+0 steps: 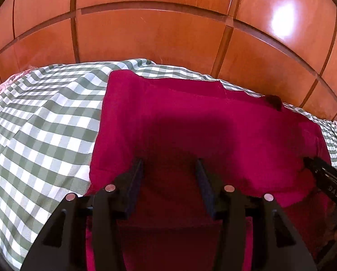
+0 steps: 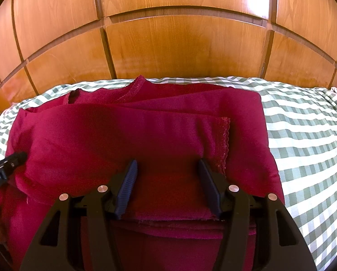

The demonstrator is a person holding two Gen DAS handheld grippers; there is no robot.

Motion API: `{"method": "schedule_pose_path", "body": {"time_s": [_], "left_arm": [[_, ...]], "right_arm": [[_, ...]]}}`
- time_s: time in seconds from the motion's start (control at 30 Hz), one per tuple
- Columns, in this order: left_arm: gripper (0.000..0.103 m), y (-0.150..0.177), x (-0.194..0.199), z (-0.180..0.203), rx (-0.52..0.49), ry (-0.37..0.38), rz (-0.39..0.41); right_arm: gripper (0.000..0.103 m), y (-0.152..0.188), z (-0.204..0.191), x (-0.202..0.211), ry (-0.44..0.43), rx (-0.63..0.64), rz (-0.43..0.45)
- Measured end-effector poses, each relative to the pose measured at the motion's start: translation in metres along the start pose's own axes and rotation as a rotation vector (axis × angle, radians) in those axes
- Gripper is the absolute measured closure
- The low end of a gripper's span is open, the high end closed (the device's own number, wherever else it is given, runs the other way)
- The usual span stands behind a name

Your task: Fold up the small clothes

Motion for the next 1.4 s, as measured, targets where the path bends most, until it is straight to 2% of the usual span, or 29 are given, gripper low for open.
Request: {"method": "schedule_pose_path", "body": {"time_s": [0.13,0.2,0.3,0.33,0.5,0.67,0.77,0.93,1.0,1.1,1.13,1.17,1.2,1.27,1.3,1.33,1.4], "left_arm": [[0.053,0.000,0.013,-0.002,0.024,0.012,-0.017],[0.043,0.005,0.032,-0.005,0.018,0.018,-0.004],[0.043,0.020,0.056,-0.017,0.018,0.003,0.000],[0.043,0.028,0.066,-0.024,0.026,0.006,-0.003],[0.044,0.063,0.102,-0.056,0.055,0.004,-0.026],[0.044,0.098,0.132,-0.086,0.062,0.026,-0.070],[0.048,0.119,0.147,-0.099,0.056,0.044,-0.102],[0.050,0.151,0.172,-0.109,0.029,0.092,-0.166],[0.056,0.160,0.180,-0.109,0.010,0.121,-0.195],[0.061,0.175,0.190,-0.107,-0.055,0.164,-0.245],[0.063,0.177,0.190,-0.106,-0.070,0.176,-0.262],[0.070,0.183,0.192,-0.106,-0.081,0.183,-0.277],[0.080,0.187,0.192,-0.107,-0.089,0.183,-0.292],[0.091,0.191,0.195,-0.106,-0.099,0.183,-0.301],[0.093,0.190,0.199,-0.107,-0.095,0.197,-0.293],[0.093,0.190,0.204,-0.108,-0.084,0.208,-0.286],[0.095,0.186,0.211,-0.109,-0.049,0.237,-0.283]], "right_arm": [[0.047,0.000,-0.001,0.000,0.005,0.004,-0.003],[0.045,-0.001,-0.001,0.000,0.007,0.007,-0.005],[0.026,-0.003,-0.006,0.005,0.006,0.029,-0.019],[0.016,-0.003,-0.010,0.010,0.006,0.050,-0.029],[0.015,0.014,-0.017,0.043,0.005,0.066,-0.032],[0.015,0.056,0.013,0.081,0.034,0.002,-0.077],[0.015,0.090,0.034,0.105,0.046,-0.035,-0.110],[0.015,0.153,0.040,0.143,-0.057,-0.121,-0.179],[0.020,0.179,0.033,0.158,-0.107,-0.142,-0.212],[0.034,0.200,0.022,0.177,-0.133,-0.125,-0.228],[0.041,0.207,0.019,0.184,-0.146,-0.130,-0.234],[0.050,0.212,0.018,0.189,-0.155,-0.130,-0.241],[0.055,0.216,0.016,0.192,-0.162,-0.125,-0.247],[0.074,0.220,0.014,0.195,-0.189,-0.122,-0.264],[0.080,0.221,0.013,0.196,-0.203,-0.115,-0.271],[0.092,0.221,0.011,0.199,-0.223,-0.100,-0.277],[0.094,0.216,0.010,0.203,-0.245,-0.091,-0.276]]}}
Point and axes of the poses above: each gripper's, at about its wrist camera, not at the fingertips, and x roughly against the way its jaws point, z to its right, y to its underside, the point moved 7 cm from there along -x, roughly the way its jaws point, and after that the axes turned 14 degrees about x, right-handed, at the moved point
